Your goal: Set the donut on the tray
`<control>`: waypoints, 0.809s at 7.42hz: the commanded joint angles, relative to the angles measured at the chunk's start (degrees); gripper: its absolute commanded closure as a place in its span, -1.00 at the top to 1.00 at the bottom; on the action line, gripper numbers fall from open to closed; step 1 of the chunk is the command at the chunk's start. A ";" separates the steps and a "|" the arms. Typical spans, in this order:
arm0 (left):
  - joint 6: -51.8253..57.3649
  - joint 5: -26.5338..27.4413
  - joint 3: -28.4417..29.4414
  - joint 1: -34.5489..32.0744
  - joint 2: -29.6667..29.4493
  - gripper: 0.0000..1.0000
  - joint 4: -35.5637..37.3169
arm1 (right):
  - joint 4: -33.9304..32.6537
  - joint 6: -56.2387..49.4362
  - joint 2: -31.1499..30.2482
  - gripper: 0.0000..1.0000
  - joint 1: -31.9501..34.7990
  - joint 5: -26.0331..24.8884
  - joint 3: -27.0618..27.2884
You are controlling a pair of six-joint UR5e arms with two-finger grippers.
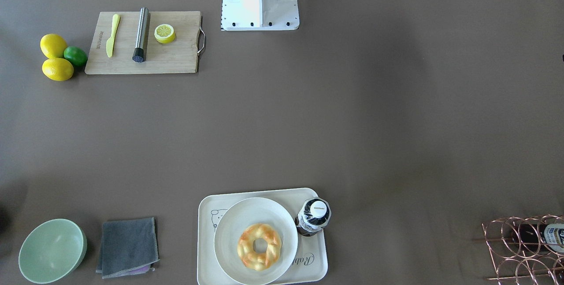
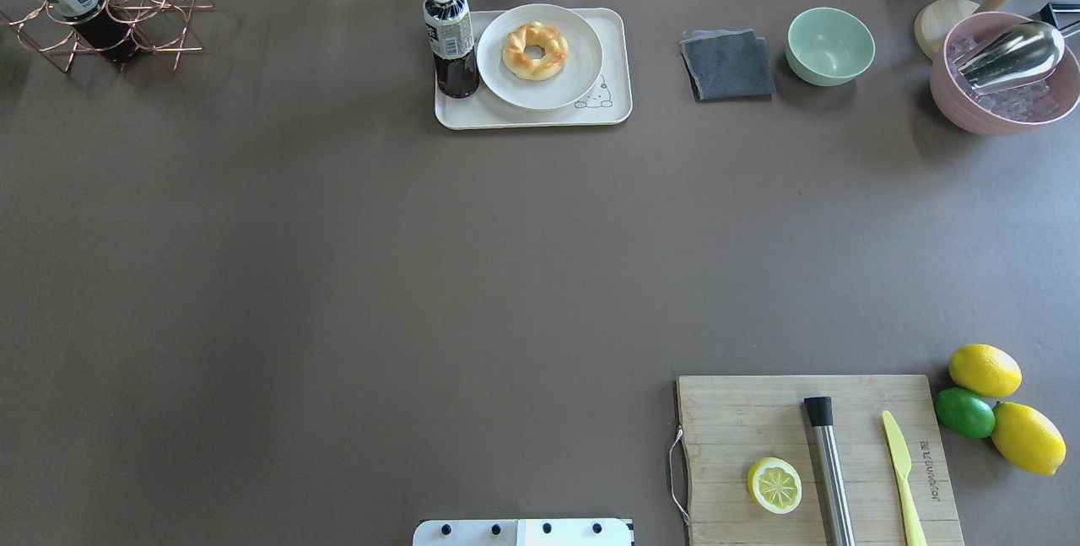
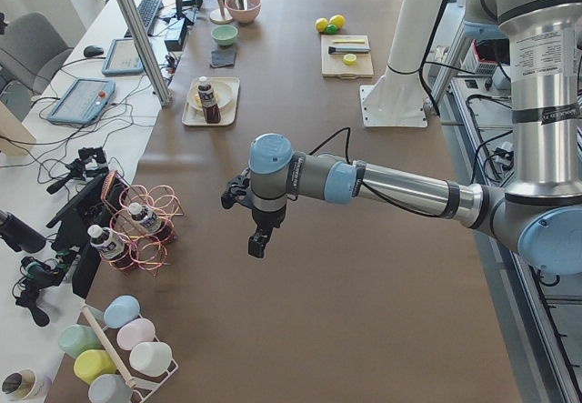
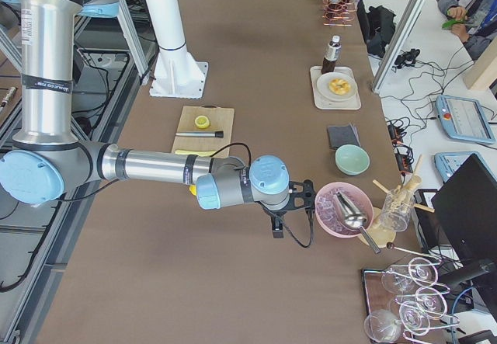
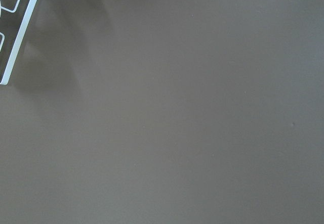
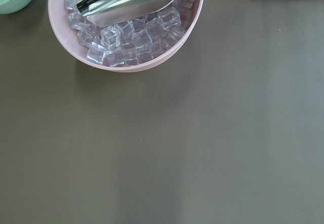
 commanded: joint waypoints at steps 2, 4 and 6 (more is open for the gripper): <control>-7.64 0.09 -0.10 0.31 -0.59 0.96 0.04 | -20.37 -11.54 1.40 1.00 2.28 -5.67 7.73; -7.39 0.09 1.03 0.22 -0.51 0.96 0.04 | -21.28 -12.62 2.37 1.00 2.99 -7.08 7.74; -7.30 0.17 2.35 0.22 -0.68 0.96 -1.26 | -21.28 -12.62 3.25 1.00 2.90 -7.09 7.83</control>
